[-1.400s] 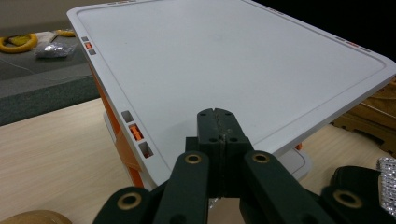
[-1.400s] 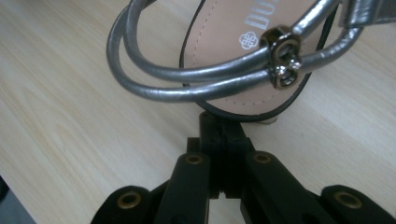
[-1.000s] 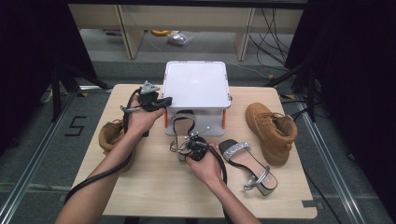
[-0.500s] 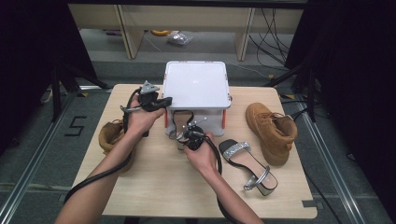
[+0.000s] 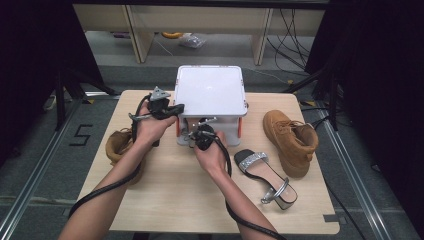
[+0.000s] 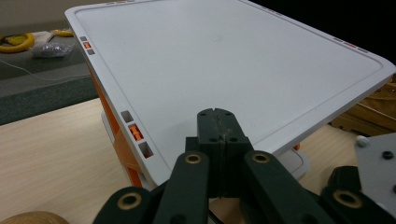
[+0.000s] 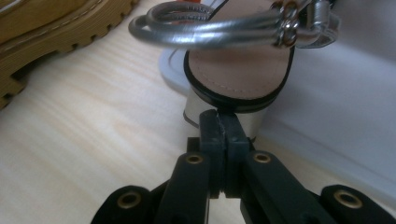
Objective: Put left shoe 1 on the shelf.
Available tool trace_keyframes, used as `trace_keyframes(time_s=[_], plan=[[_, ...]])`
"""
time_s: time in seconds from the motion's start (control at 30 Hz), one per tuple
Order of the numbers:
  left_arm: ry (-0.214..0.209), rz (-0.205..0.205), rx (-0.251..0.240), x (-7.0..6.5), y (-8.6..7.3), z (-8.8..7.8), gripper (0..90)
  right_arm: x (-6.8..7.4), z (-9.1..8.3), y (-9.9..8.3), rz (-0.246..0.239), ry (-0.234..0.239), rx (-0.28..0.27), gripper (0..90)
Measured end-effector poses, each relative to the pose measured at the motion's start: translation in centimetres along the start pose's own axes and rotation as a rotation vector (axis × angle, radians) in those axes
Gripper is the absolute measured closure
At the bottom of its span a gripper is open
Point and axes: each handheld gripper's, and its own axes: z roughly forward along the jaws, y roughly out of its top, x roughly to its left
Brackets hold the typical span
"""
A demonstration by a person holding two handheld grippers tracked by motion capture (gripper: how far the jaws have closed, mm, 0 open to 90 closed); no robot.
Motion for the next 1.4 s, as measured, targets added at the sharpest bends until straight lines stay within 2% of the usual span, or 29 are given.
trace_keyframes(time_s=[0.03, 0.13, 0.2, 0.23, 0.33, 0.4, 0.53, 0.63, 0.87, 0.97, 1.07, 1.2, 1.4], plan=[[0.0, -0.001, 0.0, 0.0, 0.0, 0.0, 89.8, -0.1, 0.3, 0.2, -0.004, -0.015, -0.008, 90.0], [0.0, -0.002, -0.001, 0.0, 0.0, 0.0, 89.8, -0.1, 0.6, 0.4, -0.01, -0.014, -0.024, 90.0], [0.0, -0.001, -0.002, 0.0, 0.0, 0.0, 89.8, -0.1, 0.8, 0.5, 0.004, -0.014, -0.024, 90.0], [0.0, -0.003, -0.003, 0.0, 0.0, 0.0, 89.8, -0.1, 1.2, 0.6, -0.012, -0.017, -0.032, 90.0], [0.001, -0.006, -0.005, 0.0, -0.1, 0.0, 89.8, 0.0, 1.6, 0.7, -0.019, -0.031, -0.041, 90.0], [-0.001, -0.005, -0.005, 0.0, -0.1, 0.0, 89.8, 0.0, 1.6, 0.7, -0.01, -0.03, -0.041, 90.0], [-0.001, -0.004, -0.005, 0.0, -0.1, 0.0, 89.8, 0.1, 2.1, 0.8, -0.023, -0.032, -0.044, 89.8], [-0.002, -0.009, -0.007, 0.0, -0.1, 0.0, 89.8, 0.1, 2.3, 0.8, -0.008, -0.031, -0.048, 89.4], [0.001, -0.006, -0.007, 0.0, -0.1, 0.0, 89.8, 0.1, 2.7, 0.8, -0.032, -0.034, -0.071, 87.9], [0.001, -0.007, -0.007, 0.0, -0.1, 0.0, 89.8, 0.2, 3.0, 0.6, -0.038, -0.021, -0.068, 85.1], [0.001, -0.005, -0.007, 0.0, -0.1, 0.0, 89.8, 0.2, 3.0, 0.5, -0.03, -0.007, -0.072, 83.5], [0.002, -0.002, -0.007, 0.0, -0.1, 0.0, 89.8, 0.2, 2.7, 0.3, -0.043, 0.001, -0.082, 81.7], [0.009, 0.01, 0.001, -0.1, 0.0, 0.0, 89.8, -0.2, 1.1, -0.1, -0.047, 0.01, -0.071, 80.3]])
